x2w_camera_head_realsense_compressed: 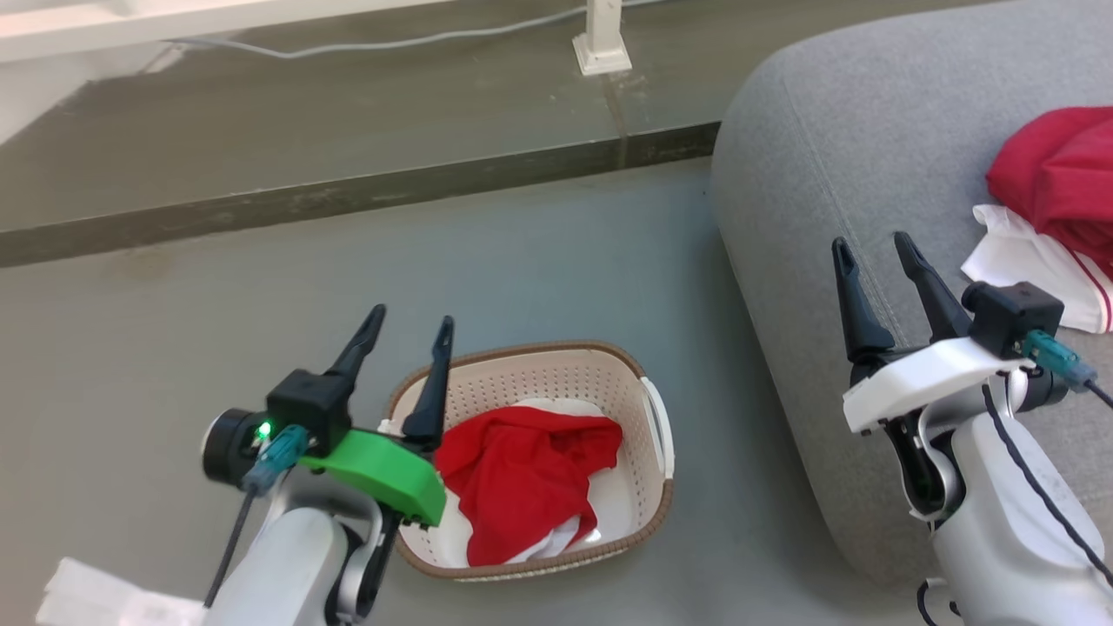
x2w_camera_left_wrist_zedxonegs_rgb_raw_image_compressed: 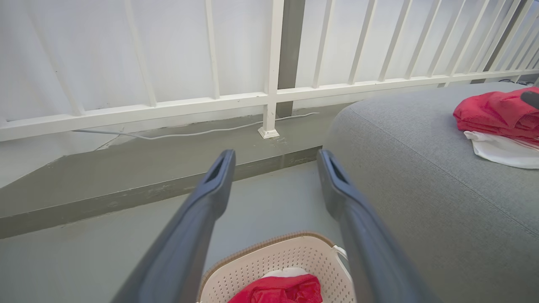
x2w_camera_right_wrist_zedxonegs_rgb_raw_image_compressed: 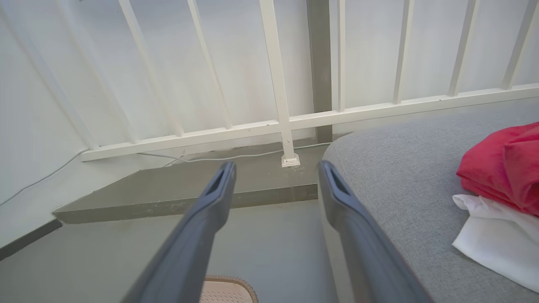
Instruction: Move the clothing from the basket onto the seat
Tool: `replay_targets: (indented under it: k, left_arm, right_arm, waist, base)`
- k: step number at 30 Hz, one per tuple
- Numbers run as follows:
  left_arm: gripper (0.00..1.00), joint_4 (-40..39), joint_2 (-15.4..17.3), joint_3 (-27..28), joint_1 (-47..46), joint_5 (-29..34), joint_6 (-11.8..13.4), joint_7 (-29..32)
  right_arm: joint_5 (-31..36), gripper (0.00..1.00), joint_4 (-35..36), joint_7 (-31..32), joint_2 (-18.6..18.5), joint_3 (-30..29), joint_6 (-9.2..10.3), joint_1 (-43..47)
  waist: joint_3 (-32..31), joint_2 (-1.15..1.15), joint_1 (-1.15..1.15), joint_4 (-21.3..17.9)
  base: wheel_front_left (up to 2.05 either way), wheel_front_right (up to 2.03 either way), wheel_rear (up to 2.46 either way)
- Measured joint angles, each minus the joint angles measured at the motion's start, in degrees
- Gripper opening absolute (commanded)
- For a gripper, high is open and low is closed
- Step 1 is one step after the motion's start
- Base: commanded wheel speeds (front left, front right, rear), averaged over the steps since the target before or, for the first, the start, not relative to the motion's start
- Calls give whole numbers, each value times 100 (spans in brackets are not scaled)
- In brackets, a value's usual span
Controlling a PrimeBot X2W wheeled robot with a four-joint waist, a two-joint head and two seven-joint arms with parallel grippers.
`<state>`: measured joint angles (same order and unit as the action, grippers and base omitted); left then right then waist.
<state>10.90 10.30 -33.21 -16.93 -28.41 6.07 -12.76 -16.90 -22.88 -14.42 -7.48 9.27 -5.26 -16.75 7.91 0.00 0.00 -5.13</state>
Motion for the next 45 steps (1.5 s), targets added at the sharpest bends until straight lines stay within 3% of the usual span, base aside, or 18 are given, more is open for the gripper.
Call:
replay_targets:
  k: [19, 45]
  left_arm:
    - [100, -31, 153, 802, 799, -25, 86, -98]
    - [100, -49, -47, 1474, 1318, 197, 102, -116]
  right_arm:
    - [191, 100, 556, 0, 29, 5, 288, 821]
    - [240, 100, 892, 11, 40, 60, 387, 1278]
  waist:
    - [-368, 0, 0, 211]
    - [-453, 0, 0, 243]
  base:
    - [0, 0, 0]
    - [0, 0, 0]
